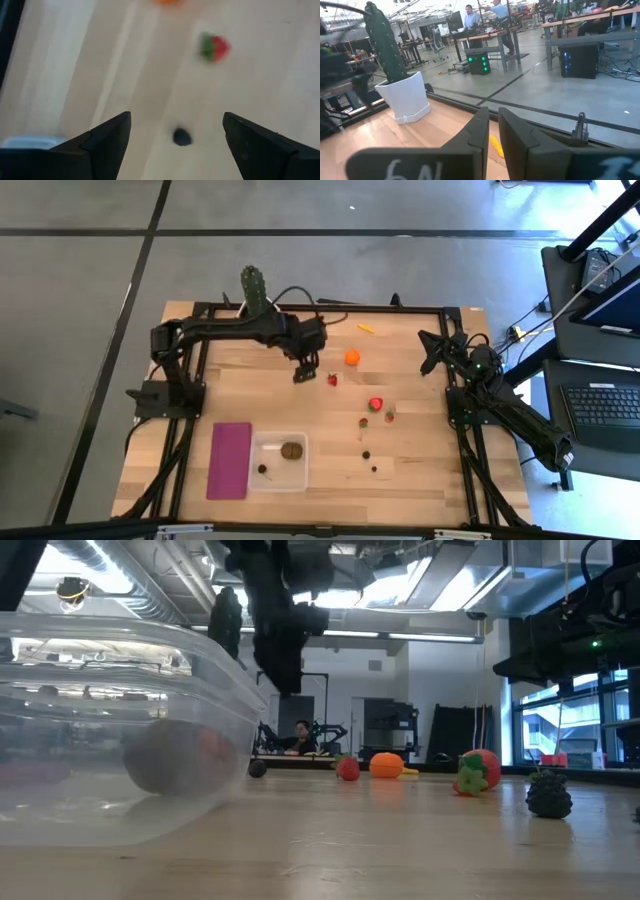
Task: Pick and placing Produce into tupperware
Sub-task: Put the blackberry into the transparent bin
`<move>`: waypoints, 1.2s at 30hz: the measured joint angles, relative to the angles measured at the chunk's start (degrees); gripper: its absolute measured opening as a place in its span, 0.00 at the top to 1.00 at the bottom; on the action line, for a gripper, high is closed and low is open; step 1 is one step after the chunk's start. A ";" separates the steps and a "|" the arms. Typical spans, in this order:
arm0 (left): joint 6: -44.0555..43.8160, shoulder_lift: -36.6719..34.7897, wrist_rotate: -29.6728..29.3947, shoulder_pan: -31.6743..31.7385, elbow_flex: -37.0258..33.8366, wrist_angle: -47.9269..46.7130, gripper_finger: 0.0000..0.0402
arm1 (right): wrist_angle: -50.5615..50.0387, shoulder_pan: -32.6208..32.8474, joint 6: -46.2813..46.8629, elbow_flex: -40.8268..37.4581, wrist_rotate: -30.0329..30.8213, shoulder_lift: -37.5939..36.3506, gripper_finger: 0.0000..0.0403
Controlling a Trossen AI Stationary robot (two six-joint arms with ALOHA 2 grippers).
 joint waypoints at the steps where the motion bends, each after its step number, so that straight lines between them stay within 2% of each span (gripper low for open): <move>1: -1.55 0.74 -0.02 0.72 0.00 0.04 0.23 | 0.00 0.02 -0.02 0.00 0.00 0.00 0.89; 12: -23.83 5.41 -4.59 1.90 -0.01 -4.48 0.23 | 0.00 0.02 -0.37 0.00 0.00 0.02 0.89; 16: -28.54 6.52 -4.84 0.73 -0.85 -4.94 0.23 | 0.00 0.02 -0.46 0.00 0.00 0.02 0.89; 26: -32.07 8.19 -3.76 -0.97 -6.05 -1.71 0.23 | -0.04 -0.14 -1.31 0.00 0.59 0.73 0.89; 30: -32.56 8.23 0.01 -1.27 -8.53 2.70 0.23 | -0.04 -0.13 -1.42 0.00 1.01 0.90 0.89; 36: -33.61 8.23 0.35 -1.36 -11.36 6.06 0.23 | 0.05 -0.11 -1.38 0.00 1.01 0.90 0.89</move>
